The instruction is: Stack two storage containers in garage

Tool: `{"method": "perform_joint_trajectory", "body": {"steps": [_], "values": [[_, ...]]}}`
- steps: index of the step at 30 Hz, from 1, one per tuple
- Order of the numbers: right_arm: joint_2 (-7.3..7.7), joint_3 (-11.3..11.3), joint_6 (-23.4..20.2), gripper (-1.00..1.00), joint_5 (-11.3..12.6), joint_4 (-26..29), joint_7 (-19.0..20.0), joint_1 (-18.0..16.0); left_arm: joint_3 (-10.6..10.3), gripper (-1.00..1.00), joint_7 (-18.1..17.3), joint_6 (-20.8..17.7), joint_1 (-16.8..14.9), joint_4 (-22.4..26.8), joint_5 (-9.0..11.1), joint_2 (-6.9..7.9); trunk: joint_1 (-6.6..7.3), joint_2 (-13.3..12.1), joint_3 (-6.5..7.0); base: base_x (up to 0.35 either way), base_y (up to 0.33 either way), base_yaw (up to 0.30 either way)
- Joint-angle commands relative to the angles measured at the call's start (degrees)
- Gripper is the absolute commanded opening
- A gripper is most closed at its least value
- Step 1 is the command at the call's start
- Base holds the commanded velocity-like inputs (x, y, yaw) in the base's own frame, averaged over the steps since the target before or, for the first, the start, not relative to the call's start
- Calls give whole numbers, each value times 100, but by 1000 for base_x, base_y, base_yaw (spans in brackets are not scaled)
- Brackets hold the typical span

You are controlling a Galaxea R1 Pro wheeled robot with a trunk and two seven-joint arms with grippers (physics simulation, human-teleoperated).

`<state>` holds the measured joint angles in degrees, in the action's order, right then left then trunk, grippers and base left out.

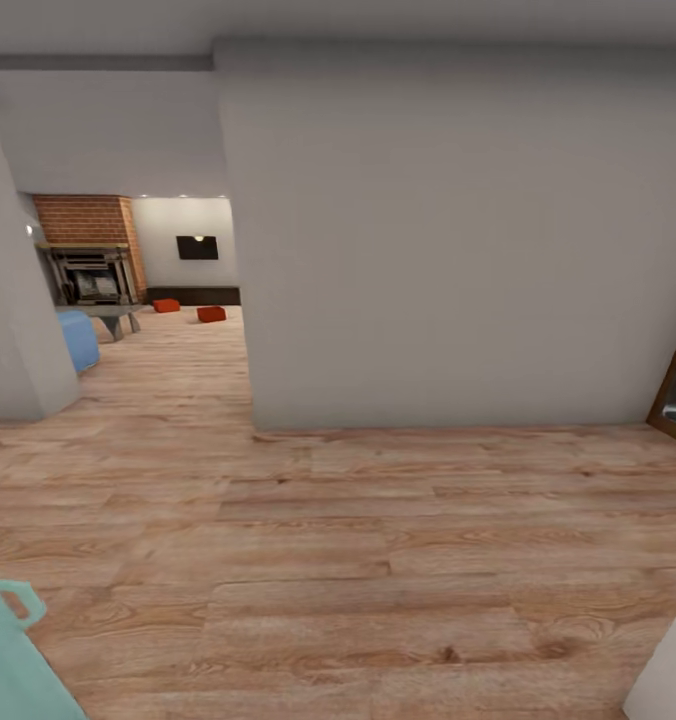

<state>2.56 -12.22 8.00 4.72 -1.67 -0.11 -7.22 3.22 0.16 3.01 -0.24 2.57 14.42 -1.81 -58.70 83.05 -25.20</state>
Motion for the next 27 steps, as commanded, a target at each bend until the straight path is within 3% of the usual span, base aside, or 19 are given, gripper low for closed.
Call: {"method": "perform_joint_trajectory", "body": {"steps": [1,14,27], "values": [[-1,-50,35,100,50,-18,-7,-7,30,100,2,15,-2,-2,8,-3,-3,3,-6,322,0,37],[25,4,41,100,110,-18,-33,-7,30,100,2,15,-2,-2,8,-4,-3,3,-31,322,0,201],[50,-60,49,100,49,-18,-33,-7,30,100,2,23,-2,-2,8,-4,-3,3,-33,322,0,22]]}}
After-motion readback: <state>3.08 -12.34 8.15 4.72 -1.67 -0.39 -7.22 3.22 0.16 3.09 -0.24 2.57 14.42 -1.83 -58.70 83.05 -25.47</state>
